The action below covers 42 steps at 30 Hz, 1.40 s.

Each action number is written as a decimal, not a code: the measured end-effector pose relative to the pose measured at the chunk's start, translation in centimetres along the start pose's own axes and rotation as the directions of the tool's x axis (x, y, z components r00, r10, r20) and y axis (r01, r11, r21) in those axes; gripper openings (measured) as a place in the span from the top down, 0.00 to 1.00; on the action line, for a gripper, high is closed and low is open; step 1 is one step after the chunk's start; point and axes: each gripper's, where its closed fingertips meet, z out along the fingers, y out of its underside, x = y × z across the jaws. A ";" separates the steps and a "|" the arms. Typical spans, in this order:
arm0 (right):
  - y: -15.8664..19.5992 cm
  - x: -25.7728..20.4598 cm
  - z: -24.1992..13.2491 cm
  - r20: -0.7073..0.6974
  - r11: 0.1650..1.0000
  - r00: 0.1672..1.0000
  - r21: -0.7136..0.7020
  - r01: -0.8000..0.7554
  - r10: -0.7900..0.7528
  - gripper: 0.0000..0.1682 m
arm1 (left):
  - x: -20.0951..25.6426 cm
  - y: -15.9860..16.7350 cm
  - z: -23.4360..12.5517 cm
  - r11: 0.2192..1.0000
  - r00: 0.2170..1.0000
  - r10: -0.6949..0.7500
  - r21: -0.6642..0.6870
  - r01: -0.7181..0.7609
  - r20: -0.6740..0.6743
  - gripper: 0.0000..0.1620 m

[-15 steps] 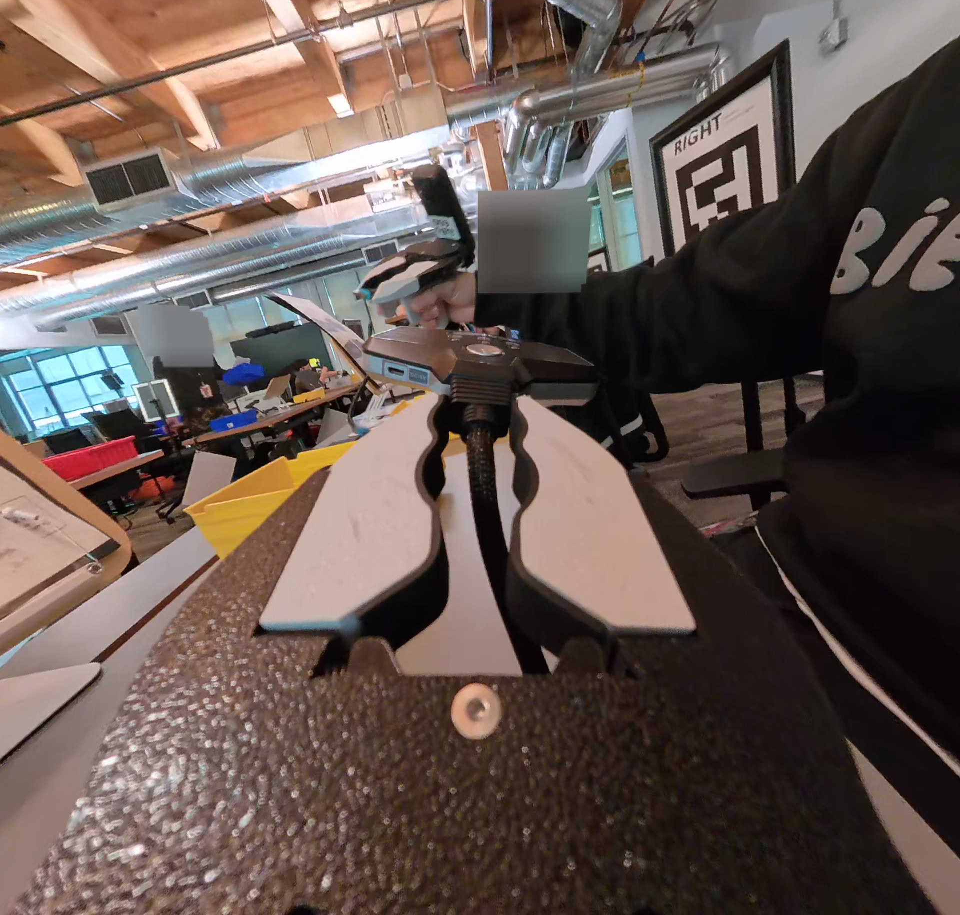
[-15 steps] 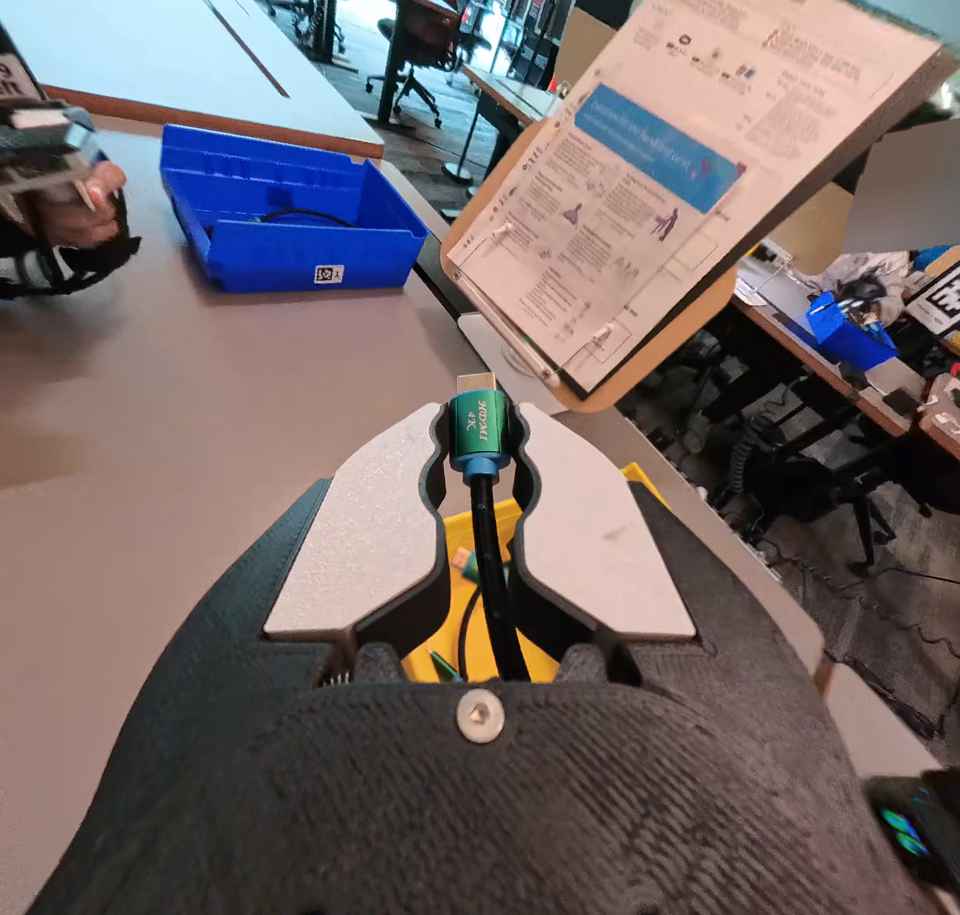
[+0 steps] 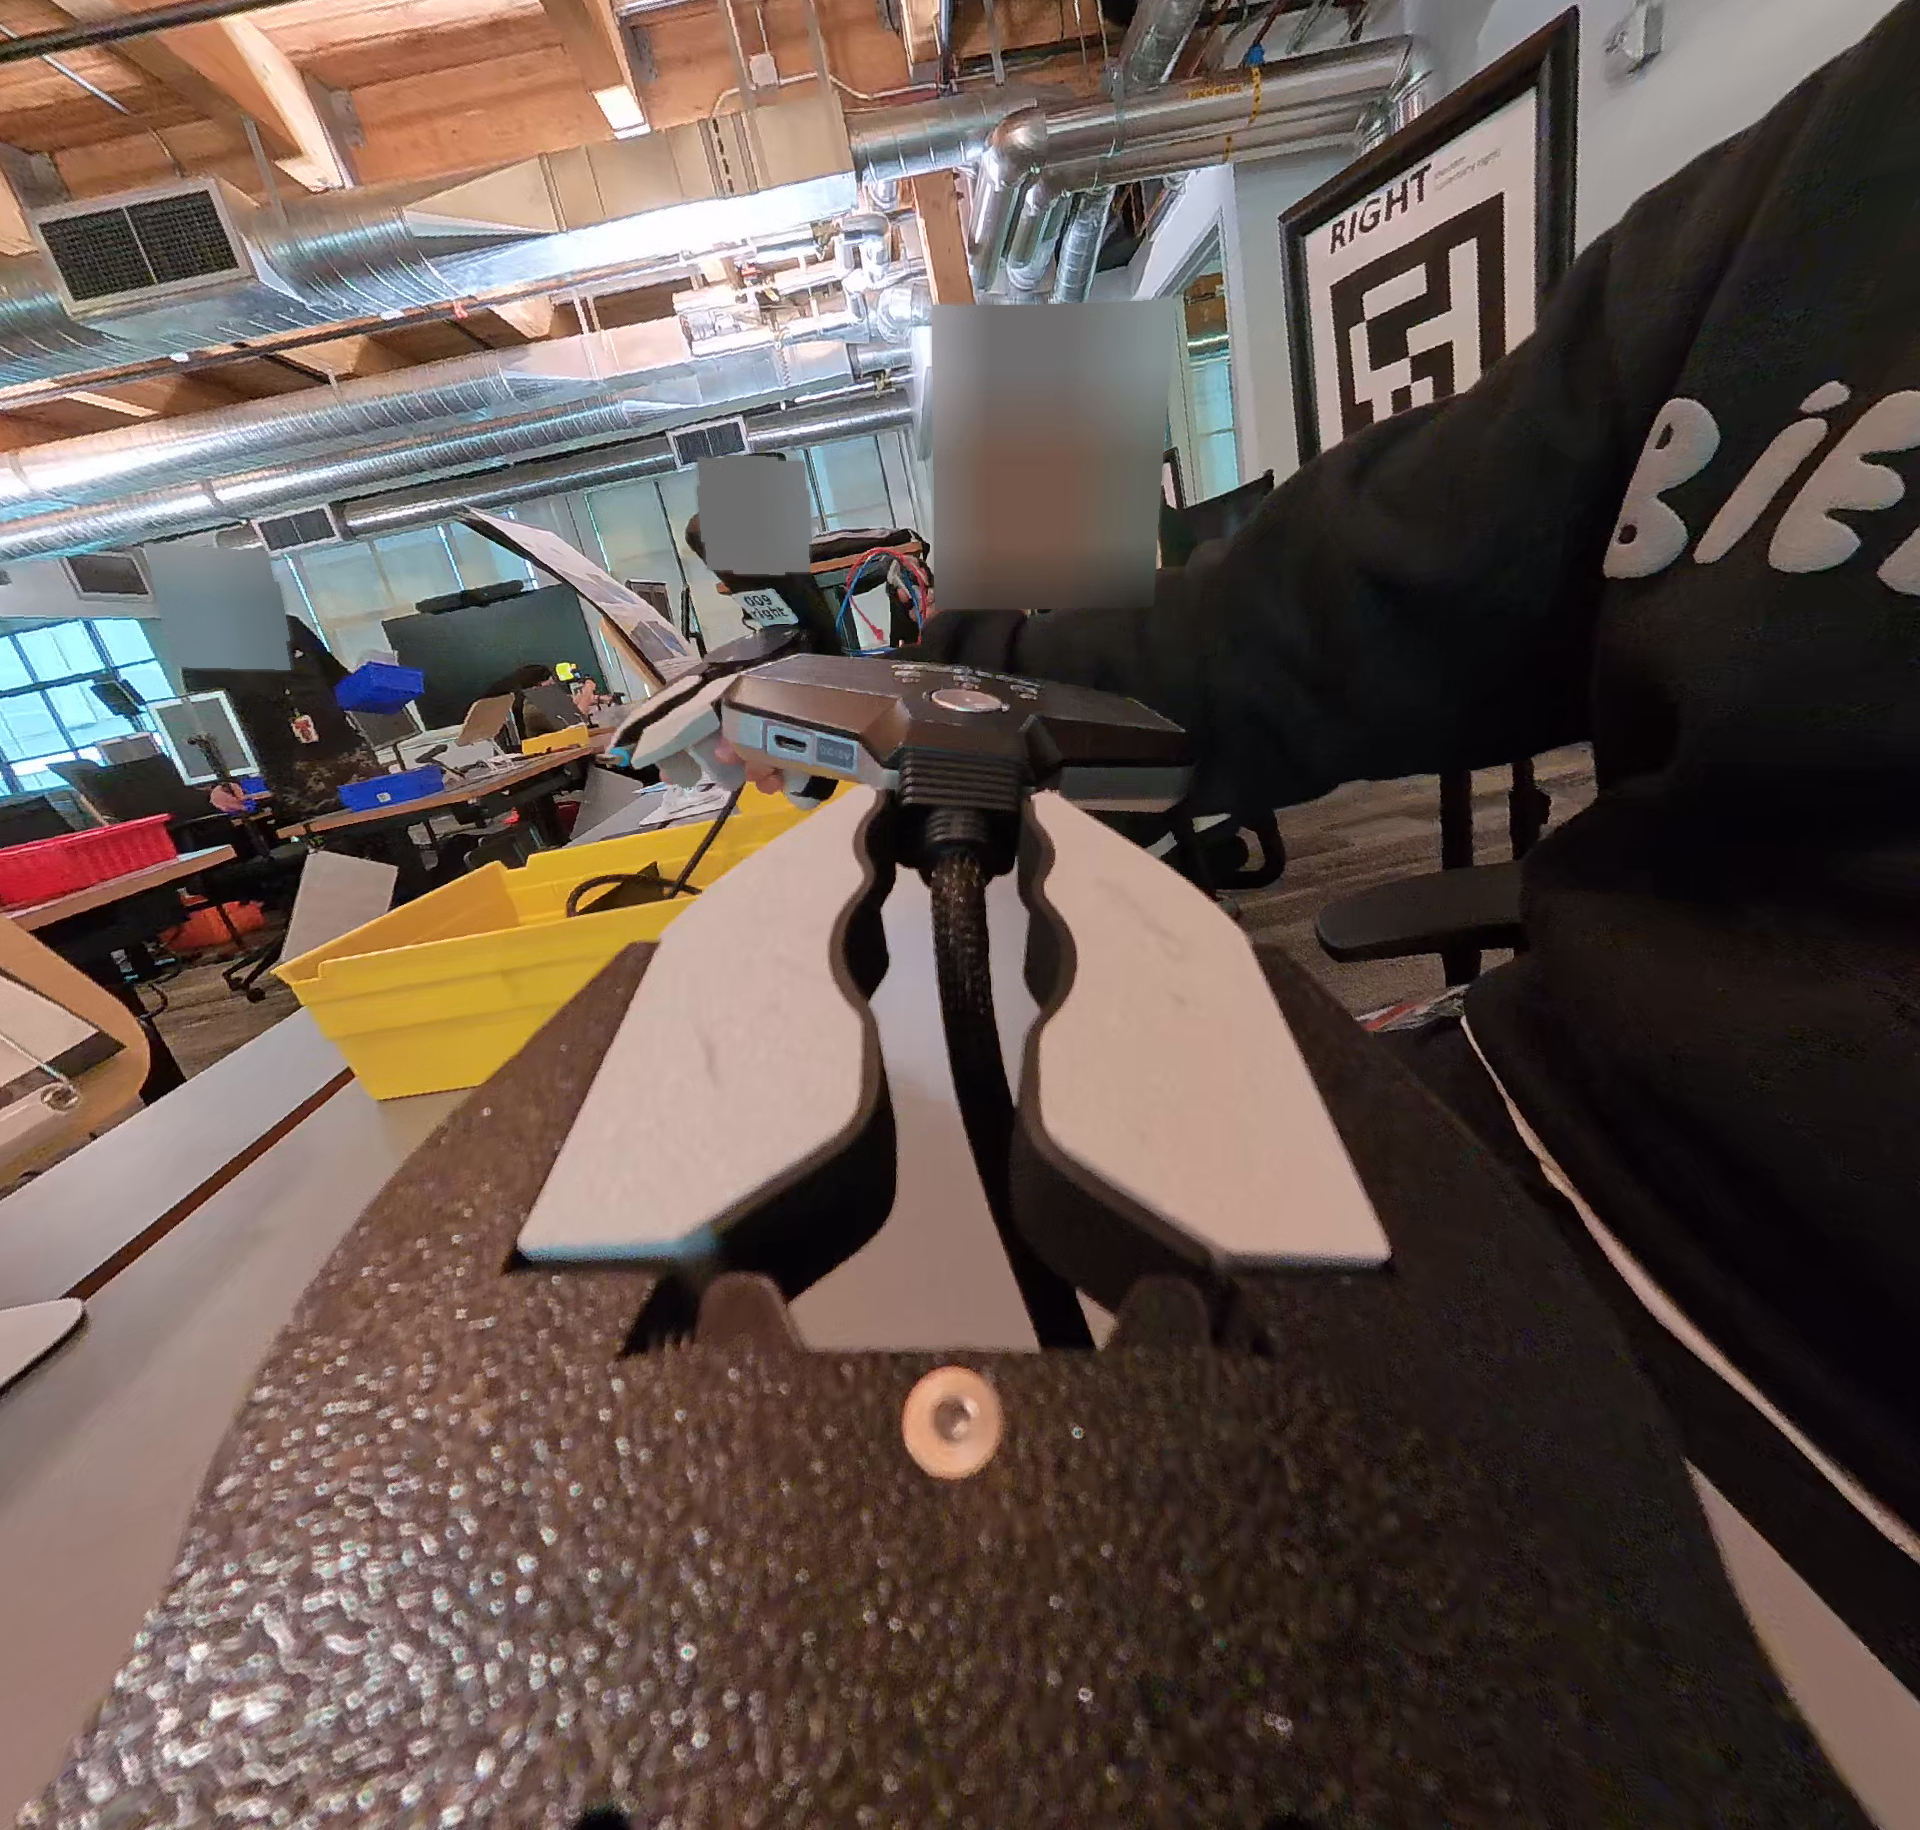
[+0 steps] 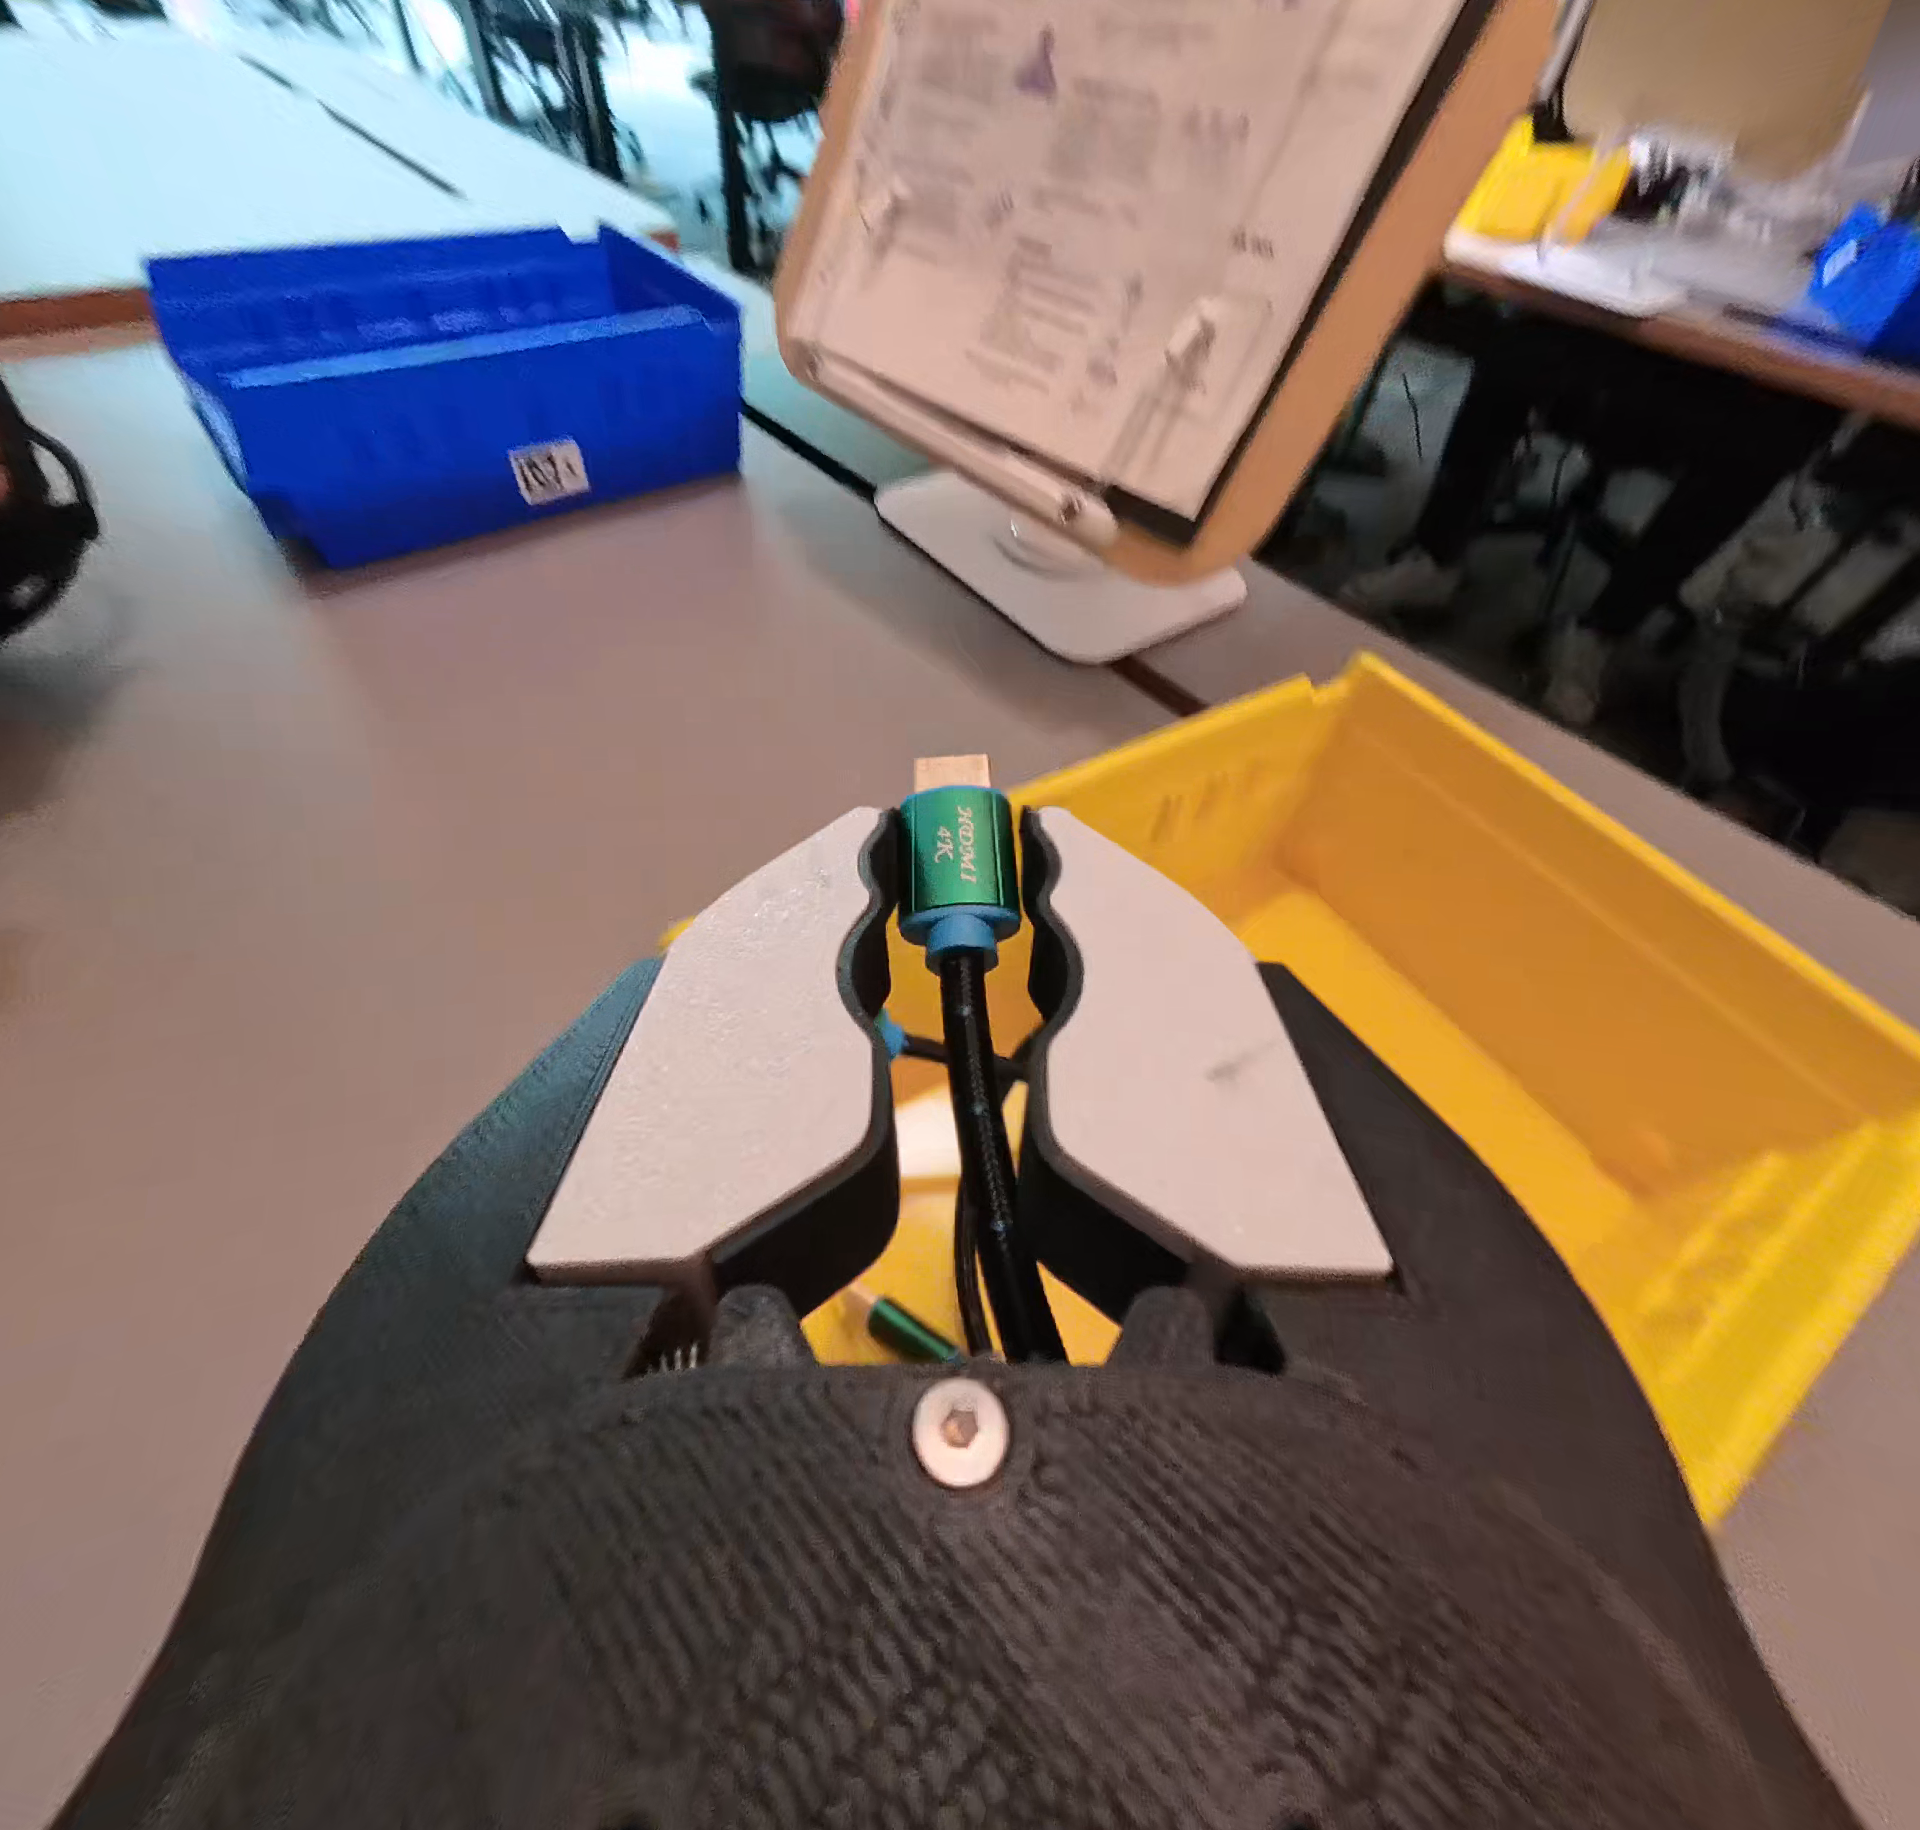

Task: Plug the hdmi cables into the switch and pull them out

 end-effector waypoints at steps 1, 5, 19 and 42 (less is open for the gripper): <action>1.0 0.4 -0.1 -0.026 0.998 1.000 -0.061 -0.010 0.008 0.82 | -0.1 0.0 0.0 1.000 1.000 -0.004 0.002 0.004 0.000 0.87; 4.8 0.7 0.7 -0.131 0.950 0.987 -0.308 0.046 -0.090 0.74 | -0.2 0.3 0.1 1.000 1.000 -0.023 0.009 0.023 -0.008 0.87; 9.6 -2.9 3.5 0.079 0.509 0.925 -0.816 0.274 -0.371 0.54 | 0.1 0.7 0.3 0.999 0.999 -0.040 -0.003 0.039 -0.023 0.87; -7.4 -34.6 5.4 0.633 0.712 0.378 -0.428 -0.557 0.675 0.59 | 1.2 -0.4 4.7 0.916 0.936 0.347 -0.237 -0.324 0.062 0.87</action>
